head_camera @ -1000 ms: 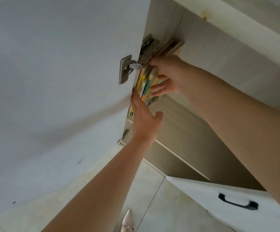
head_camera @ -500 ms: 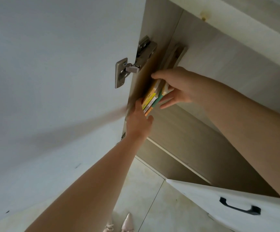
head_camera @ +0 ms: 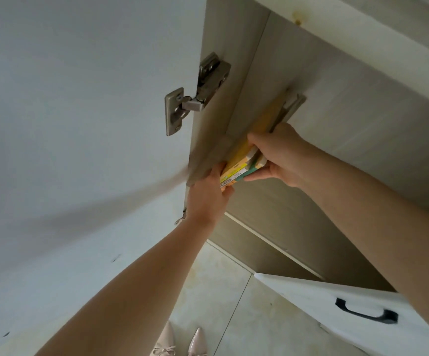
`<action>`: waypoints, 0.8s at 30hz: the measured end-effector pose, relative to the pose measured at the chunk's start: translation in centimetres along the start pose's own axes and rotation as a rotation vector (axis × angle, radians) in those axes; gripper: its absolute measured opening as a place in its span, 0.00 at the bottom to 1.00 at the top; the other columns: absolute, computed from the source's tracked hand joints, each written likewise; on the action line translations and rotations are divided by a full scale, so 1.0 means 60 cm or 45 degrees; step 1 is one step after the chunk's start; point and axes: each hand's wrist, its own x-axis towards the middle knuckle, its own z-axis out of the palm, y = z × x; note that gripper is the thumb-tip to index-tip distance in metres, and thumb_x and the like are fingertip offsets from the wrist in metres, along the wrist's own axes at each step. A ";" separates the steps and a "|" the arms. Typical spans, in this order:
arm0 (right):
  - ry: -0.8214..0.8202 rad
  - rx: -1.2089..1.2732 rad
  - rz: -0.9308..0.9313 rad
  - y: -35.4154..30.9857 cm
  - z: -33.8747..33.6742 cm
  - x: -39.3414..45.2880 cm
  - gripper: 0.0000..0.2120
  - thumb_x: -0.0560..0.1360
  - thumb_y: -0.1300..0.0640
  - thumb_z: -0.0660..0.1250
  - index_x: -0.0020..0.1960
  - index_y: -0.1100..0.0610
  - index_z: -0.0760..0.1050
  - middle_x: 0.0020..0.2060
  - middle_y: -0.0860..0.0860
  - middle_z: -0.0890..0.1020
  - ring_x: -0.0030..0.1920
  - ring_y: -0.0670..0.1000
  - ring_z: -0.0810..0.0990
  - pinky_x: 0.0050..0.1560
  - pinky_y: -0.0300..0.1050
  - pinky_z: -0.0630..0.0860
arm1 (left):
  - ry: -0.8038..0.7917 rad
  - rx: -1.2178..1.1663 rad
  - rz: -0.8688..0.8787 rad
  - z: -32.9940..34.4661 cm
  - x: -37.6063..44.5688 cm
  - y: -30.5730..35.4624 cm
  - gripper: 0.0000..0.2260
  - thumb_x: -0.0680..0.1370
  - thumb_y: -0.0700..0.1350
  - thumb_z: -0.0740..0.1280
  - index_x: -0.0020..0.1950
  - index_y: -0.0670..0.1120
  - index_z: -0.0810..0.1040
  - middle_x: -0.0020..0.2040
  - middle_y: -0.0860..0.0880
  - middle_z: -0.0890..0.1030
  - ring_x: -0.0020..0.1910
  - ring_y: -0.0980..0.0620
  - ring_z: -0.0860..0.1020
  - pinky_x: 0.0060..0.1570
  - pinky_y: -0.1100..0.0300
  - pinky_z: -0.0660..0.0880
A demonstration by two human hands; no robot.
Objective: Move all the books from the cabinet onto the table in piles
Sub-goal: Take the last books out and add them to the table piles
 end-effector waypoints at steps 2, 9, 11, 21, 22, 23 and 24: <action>0.021 0.031 0.000 0.019 -0.003 -0.015 0.16 0.77 0.60 0.64 0.62 0.63 0.67 0.47 0.62 0.80 0.38 0.60 0.85 0.34 0.56 0.83 | -0.008 -0.005 0.014 0.003 -0.020 -0.002 0.21 0.73 0.46 0.68 0.66 0.51 0.72 0.55 0.47 0.80 0.46 0.42 0.80 0.41 0.56 0.74; 0.032 0.172 0.076 0.077 -0.008 -0.088 0.16 0.75 0.61 0.66 0.61 0.62 0.68 0.53 0.62 0.79 0.40 0.60 0.85 0.35 0.55 0.83 | 0.112 -0.187 0.123 0.012 -0.094 -0.010 0.20 0.68 0.39 0.73 0.60 0.48 0.78 0.53 0.51 0.81 0.44 0.48 0.81 0.38 0.57 0.78; 0.027 0.165 0.080 0.081 -0.006 -0.113 0.15 0.75 0.61 0.66 0.60 0.63 0.69 0.51 0.63 0.80 0.38 0.59 0.86 0.35 0.55 0.83 | 0.129 -0.203 0.147 0.006 -0.119 -0.015 0.21 0.68 0.39 0.73 0.61 0.48 0.79 0.55 0.53 0.82 0.46 0.52 0.81 0.42 0.65 0.77; -0.028 0.115 -0.204 0.071 -0.011 -0.300 0.11 0.79 0.46 0.61 0.56 0.50 0.72 0.47 0.51 0.84 0.41 0.49 0.86 0.47 0.48 0.83 | 0.071 -0.490 -0.032 -0.149 -0.249 0.047 0.10 0.70 0.54 0.71 0.39 0.48 0.77 0.29 0.55 0.78 0.31 0.58 0.77 0.31 0.69 0.71; -0.029 0.063 -0.266 0.073 -0.017 -0.310 0.11 0.79 0.46 0.59 0.56 0.50 0.73 0.48 0.49 0.85 0.44 0.46 0.85 0.49 0.45 0.82 | 0.072 -0.532 -0.094 -0.170 -0.263 0.054 0.13 0.69 0.56 0.70 0.40 0.47 0.79 0.32 0.54 0.81 0.33 0.55 0.80 0.32 0.64 0.75; -0.015 0.005 -0.307 0.082 -0.026 -0.316 0.11 0.79 0.46 0.59 0.57 0.49 0.73 0.49 0.48 0.84 0.47 0.45 0.84 0.51 0.45 0.80 | 0.064 -0.581 -0.146 -0.190 -0.275 0.060 0.12 0.69 0.56 0.70 0.42 0.48 0.81 0.35 0.56 0.83 0.36 0.56 0.82 0.35 0.61 0.78; -0.001 -0.057 -0.316 0.092 -0.035 -0.318 0.11 0.79 0.48 0.62 0.59 0.49 0.72 0.51 0.48 0.84 0.49 0.45 0.83 0.54 0.47 0.79 | 0.049 -0.631 -0.186 -0.209 -0.288 0.067 0.09 0.69 0.55 0.72 0.44 0.52 0.82 0.37 0.61 0.84 0.39 0.59 0.82 0.38 0.62 0.79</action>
